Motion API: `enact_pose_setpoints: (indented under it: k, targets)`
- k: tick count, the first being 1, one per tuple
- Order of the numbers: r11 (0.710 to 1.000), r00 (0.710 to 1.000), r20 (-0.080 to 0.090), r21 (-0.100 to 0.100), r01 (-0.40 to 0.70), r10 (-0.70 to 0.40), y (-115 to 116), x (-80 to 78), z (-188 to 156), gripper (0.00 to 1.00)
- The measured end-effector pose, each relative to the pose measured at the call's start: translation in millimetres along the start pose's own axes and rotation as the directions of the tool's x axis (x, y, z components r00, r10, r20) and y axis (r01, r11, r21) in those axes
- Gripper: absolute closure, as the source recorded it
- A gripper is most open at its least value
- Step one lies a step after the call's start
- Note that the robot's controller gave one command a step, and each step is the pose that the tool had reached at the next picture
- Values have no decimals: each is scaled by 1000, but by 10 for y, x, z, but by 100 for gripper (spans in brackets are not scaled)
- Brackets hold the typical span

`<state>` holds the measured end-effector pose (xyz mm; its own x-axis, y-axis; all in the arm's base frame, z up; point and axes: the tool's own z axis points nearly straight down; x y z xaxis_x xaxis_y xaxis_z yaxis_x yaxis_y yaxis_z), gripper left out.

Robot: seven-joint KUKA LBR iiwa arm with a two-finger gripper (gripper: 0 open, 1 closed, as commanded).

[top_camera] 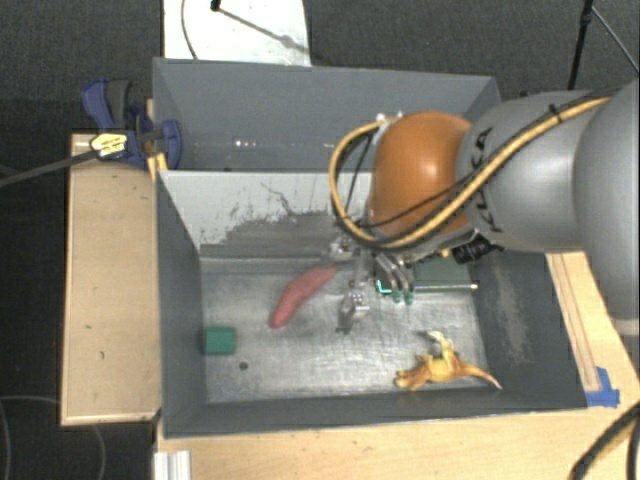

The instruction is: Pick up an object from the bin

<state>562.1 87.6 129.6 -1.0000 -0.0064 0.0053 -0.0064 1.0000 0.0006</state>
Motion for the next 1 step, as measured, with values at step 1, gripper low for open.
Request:
enact_pose_setpoints:
  k: [1]
  targets:
    - [1000, 1000, 8, -1, -2, 2, -2, -20, -41, 0]
